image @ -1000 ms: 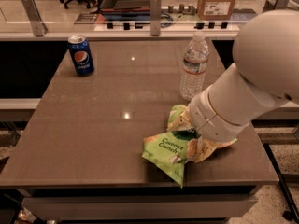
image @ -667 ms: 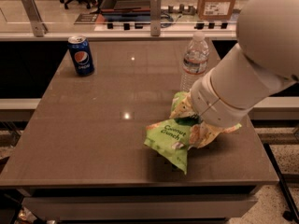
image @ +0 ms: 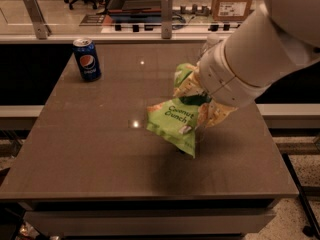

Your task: Move green rice chip bag near pepsi can

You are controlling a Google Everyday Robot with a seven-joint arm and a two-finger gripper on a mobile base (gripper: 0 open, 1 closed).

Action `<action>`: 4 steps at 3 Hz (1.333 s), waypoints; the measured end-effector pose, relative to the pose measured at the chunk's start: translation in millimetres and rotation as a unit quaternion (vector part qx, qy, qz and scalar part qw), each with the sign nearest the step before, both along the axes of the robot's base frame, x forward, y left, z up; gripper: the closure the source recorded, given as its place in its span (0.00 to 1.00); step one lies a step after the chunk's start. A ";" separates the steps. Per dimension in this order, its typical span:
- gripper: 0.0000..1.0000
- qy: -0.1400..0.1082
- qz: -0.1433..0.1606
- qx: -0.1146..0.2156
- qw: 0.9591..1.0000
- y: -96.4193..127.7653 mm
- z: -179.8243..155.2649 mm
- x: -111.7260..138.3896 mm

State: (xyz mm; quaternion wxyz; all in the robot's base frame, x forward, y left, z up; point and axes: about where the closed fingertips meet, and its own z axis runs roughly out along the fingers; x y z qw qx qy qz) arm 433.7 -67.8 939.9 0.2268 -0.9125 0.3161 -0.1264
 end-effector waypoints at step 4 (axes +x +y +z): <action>1.00 -0.135 0.140 0.008 0.981 68.5 87.3 79.3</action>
Offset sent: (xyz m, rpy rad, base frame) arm 0.0499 0.0502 0.0812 -0.0436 -0.2487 0.2329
